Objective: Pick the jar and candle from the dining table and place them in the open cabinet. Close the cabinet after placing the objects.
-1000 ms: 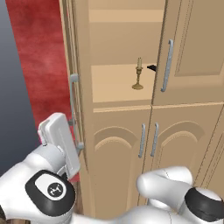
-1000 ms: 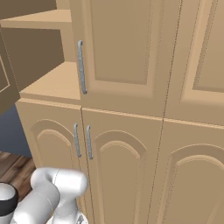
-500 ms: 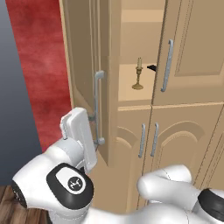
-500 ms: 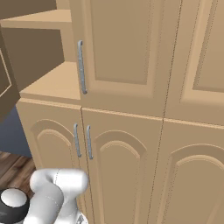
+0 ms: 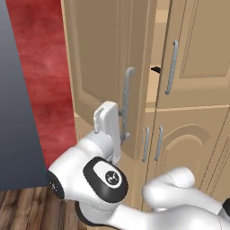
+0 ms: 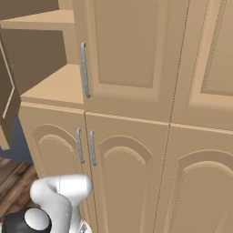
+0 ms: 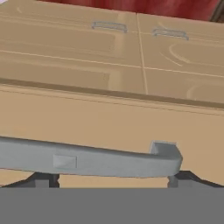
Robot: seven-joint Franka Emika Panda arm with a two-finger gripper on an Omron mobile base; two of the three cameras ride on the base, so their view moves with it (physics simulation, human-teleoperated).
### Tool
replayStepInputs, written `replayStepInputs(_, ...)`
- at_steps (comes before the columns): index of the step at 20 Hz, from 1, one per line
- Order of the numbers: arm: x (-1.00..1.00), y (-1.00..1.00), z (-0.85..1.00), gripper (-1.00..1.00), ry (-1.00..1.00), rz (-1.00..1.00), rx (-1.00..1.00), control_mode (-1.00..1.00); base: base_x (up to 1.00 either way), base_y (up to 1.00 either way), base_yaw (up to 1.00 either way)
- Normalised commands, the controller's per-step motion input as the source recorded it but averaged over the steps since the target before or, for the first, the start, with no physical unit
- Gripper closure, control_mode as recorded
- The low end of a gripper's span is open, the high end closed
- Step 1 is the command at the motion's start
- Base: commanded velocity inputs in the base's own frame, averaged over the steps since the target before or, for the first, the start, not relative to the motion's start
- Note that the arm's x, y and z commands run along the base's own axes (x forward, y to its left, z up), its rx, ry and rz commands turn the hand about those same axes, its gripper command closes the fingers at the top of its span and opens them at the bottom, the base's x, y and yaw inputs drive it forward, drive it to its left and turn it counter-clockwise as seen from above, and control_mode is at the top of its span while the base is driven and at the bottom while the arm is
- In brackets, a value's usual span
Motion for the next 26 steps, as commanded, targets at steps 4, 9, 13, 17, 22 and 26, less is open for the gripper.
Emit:
replayStepInputs(4, 0.04, -0.64, 0.11, -1.00, -0.04, 0.00, 0.04, -1.00, 0.00, 0.00, 0.00)
replayStepInputs(9, 0.15, -0.62, 0.10, -1.00, -0.03, 0.01, 0.05, -1.00, 0.00, 0.00, 0.00)
replayStepInputs(13, 0.30, -0.59, 0.18, -1.00, -0.02, 0.01, 0.05, -1.00, 0.00, 0.00, 0.00)
replayStepInputs(17, 0.40, -0.53, 0.12, -1.00, 0.00, 0.00, 0.05, -1.00, 0.00, 0.00, 0.00)
replayStepInputs(22, 0.41, -0.50, 0.09, -1.00, 0.00, 0.01, 0.05, -1.00, 0.00, 0.00, 0.00)
replayStepInputs(26, 0.41, -0.44, 0.07, -1.00, -0.01, 0.04, 0.05, -1.00, 0.00, 0.00, 0.00)
